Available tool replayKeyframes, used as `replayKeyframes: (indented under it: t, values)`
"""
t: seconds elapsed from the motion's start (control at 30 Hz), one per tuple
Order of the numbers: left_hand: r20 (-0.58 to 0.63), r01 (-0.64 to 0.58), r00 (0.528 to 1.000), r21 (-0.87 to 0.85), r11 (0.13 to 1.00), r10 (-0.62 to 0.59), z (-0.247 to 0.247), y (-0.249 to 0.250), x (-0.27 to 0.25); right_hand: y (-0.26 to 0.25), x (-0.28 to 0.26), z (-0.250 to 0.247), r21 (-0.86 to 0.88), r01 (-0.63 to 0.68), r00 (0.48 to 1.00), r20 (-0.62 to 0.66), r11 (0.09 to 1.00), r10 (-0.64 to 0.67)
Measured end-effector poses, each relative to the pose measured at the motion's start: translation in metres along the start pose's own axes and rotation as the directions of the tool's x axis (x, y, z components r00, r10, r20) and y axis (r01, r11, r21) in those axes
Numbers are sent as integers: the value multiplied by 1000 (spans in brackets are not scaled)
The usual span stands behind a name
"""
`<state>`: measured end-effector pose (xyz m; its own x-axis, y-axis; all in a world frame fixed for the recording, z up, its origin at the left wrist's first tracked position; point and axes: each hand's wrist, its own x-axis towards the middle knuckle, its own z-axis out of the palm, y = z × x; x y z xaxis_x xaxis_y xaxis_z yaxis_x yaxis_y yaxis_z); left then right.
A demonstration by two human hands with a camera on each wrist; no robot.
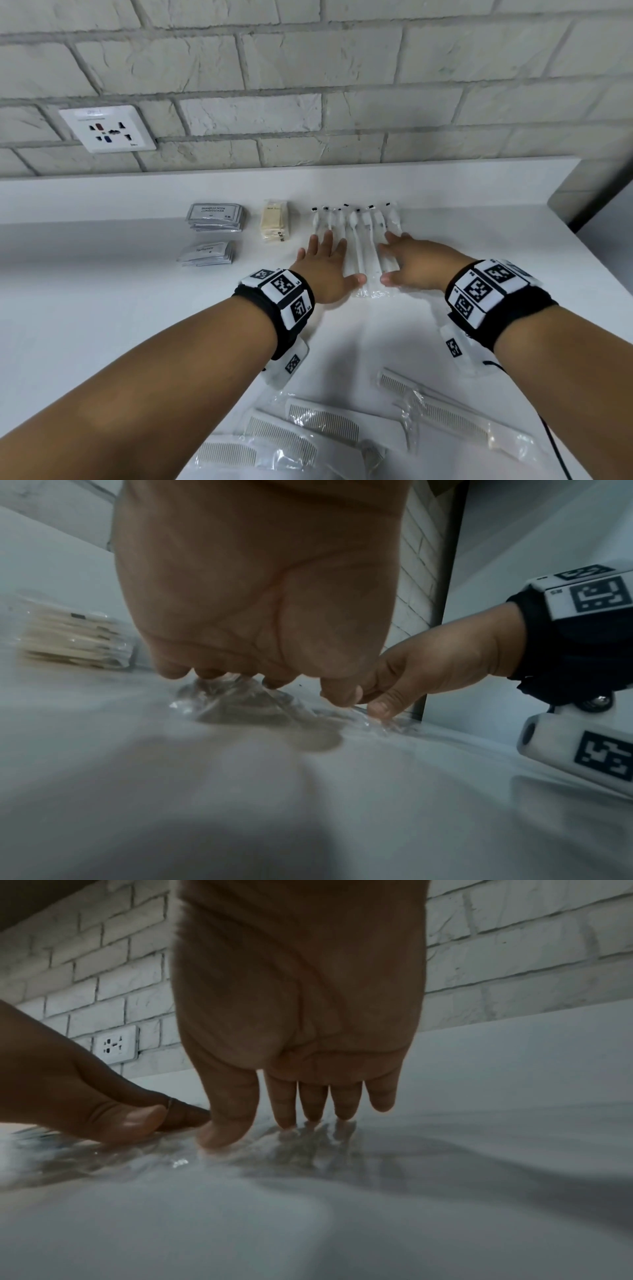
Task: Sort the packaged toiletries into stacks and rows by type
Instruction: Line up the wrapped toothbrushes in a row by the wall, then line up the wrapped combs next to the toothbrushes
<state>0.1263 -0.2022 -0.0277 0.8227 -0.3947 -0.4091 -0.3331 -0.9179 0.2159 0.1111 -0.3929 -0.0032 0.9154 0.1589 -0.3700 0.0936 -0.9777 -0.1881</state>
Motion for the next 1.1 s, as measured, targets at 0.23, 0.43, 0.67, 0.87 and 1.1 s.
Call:
replayKeyframes:
  t: [0.23, 0.43, 0.67, 0.87, 1.1]
  values:
    - [-1, 50, 999, -96, 994, -51, 1, 10, 1, -43, 14, -9, -76, 129, 992, 14, 989, -128]
    - [-24, -12, 1000, -125, 992, 10, -3, 10, 0, -46, 27, -11, -109, 122, 989, 97, 987, -111]
    - [0, -13, 1000, -76, 997, 13, 0, 6, 6, -38, 30, -5, -47, 142, 988, 74, 989, -138]
    - [-54, -40, 998, -56, 998, 37, -13, 7, -13, -27, 10, -13, 113, 122, 990, -88, 986, -113]
    - [-131, -123, 986, -121, 985, 107, -26, -15, -90, -12, -88, -16, 344, 69, 989, -147, 936, -19]
